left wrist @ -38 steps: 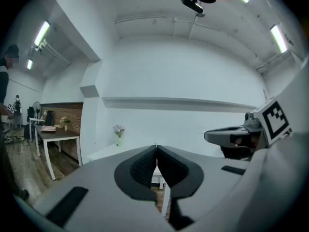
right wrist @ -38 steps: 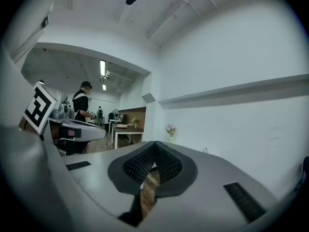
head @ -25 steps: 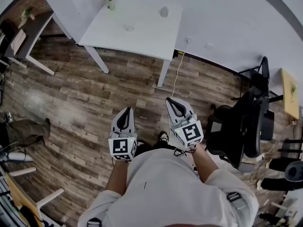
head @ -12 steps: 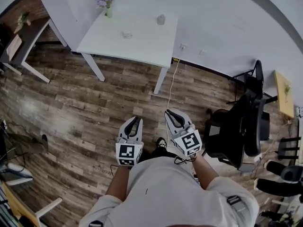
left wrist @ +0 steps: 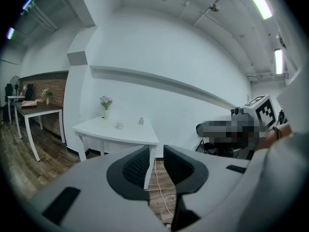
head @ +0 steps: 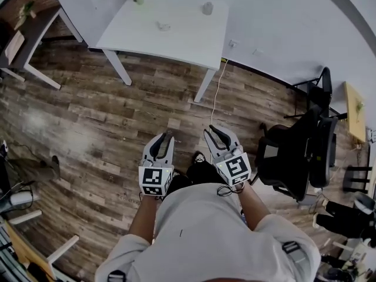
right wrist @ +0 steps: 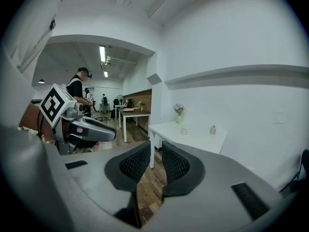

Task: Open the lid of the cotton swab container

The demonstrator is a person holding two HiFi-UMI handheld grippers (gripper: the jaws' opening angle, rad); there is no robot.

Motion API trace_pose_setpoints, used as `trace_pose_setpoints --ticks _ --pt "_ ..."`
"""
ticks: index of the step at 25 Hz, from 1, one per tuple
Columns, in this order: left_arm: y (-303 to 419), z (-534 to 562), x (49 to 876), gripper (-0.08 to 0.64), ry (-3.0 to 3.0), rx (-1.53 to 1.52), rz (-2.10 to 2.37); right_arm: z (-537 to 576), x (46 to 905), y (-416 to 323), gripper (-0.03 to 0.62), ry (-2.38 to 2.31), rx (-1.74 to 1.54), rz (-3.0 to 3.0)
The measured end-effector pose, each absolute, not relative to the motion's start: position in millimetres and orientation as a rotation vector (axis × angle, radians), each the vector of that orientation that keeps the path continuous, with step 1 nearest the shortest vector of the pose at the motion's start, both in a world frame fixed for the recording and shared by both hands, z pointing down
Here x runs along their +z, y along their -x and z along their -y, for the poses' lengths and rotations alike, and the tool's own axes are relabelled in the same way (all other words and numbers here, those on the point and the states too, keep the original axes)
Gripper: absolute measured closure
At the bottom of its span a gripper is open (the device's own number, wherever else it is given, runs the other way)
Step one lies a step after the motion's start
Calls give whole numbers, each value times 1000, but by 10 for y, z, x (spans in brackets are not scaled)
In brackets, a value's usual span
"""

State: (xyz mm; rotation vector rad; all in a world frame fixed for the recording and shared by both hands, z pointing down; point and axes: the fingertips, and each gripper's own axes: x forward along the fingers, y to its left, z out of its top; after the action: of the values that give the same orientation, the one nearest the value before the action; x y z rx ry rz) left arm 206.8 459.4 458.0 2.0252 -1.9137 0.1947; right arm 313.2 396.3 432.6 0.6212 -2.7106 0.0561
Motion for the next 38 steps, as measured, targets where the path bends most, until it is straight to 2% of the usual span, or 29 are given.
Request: trace_pose_setpoints --ticks 7,21,30,38 --pt "-1916 -4087 4687 459 -1994 212 1915 -3361 4439 -2974 535 -625 67 2720" --pt "-1498 -2243 4461 459 -1944 279 1979 -1461 4312 -2401 535 -512 97 2828" --pt "-1373 -1577 4653 459 -1890 301 1954 -834 4516 -2174 529 -411 142 2809" --pt "-884 -1060 4878 459 -1878 290 1927 -415 4668 -1758 529 -411 172 2764"
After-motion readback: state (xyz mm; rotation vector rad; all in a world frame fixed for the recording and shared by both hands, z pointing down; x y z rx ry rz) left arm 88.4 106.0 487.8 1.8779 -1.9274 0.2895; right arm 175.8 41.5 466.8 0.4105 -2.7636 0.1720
